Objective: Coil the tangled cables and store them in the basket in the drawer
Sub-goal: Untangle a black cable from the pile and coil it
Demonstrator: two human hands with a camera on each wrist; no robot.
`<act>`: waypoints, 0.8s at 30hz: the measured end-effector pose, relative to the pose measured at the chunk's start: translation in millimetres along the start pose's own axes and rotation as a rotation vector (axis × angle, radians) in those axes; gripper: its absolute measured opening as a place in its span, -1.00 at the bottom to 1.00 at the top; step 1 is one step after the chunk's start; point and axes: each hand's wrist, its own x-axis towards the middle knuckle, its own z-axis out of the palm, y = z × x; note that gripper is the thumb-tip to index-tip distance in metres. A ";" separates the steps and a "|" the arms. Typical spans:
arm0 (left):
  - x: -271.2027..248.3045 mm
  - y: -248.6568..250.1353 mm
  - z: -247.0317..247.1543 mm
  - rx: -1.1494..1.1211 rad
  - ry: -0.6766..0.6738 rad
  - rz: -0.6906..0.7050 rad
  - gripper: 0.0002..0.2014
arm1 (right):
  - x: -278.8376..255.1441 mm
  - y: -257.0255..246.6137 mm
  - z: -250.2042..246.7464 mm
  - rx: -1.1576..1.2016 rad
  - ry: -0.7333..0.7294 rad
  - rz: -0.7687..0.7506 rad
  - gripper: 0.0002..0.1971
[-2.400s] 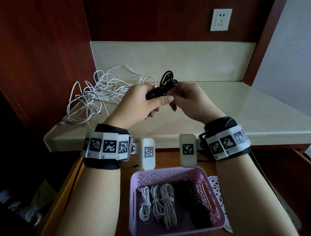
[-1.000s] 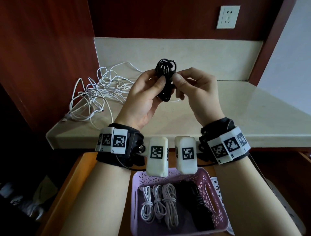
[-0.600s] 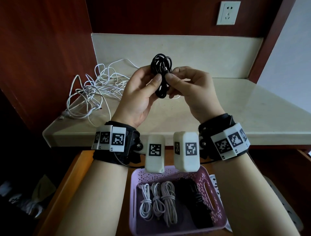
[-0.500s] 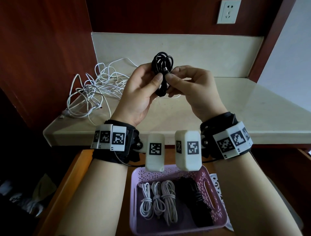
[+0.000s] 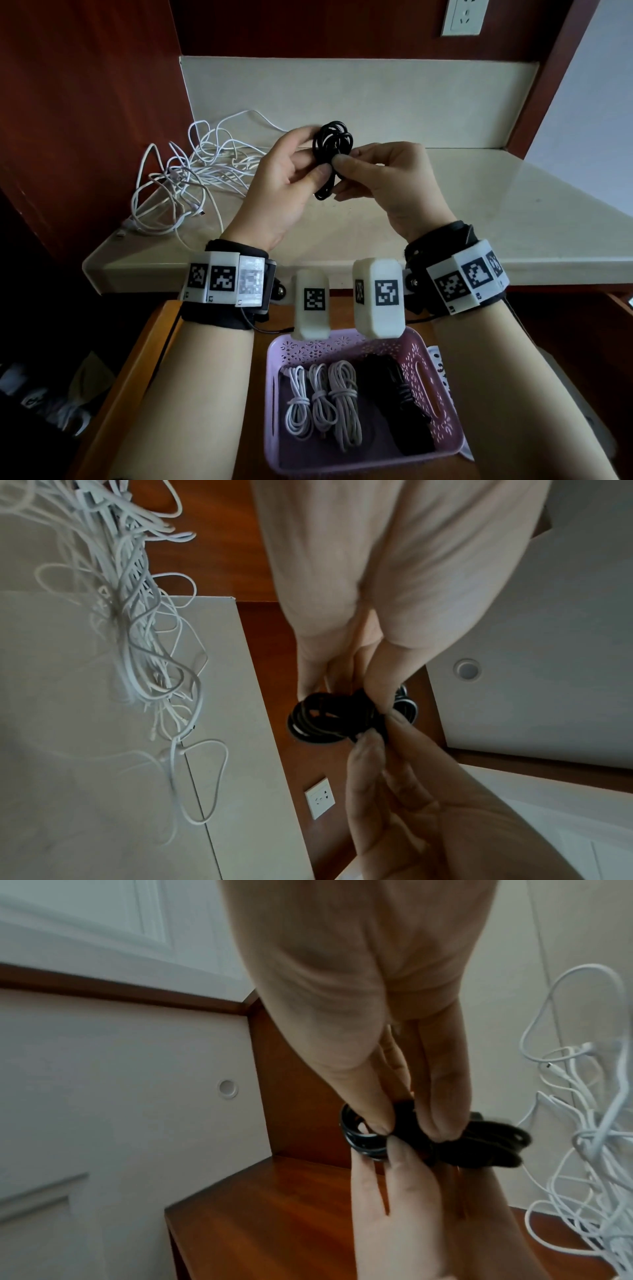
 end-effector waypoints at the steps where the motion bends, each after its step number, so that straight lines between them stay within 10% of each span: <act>1: 0.5 -0.9 1.1 0.025 -0.013 -0.002 -0.59 | 0.3 0.4 -1.9 0.004 -0.005 0.031 -0.88; 10: -2.0 -8.4 18.7 -0.120 0.007 -0.171 -0.66 | 2.0 9.4 -2.7 -0.233 0.169 -0.158 -0.71; 16: -0.8 -7.0 8.5 -0.176 -0.003 -0.172 -0.68 | 2.8 13.9 -6.0 -0.171 -0.042 -0.188 -0.74; 24: -4.1 -7.5 6.6 -0.132 -0.055 -0.152 -0.69 | 6.2 20.2 -14.8 0.019 -0.066 0.019 -0.79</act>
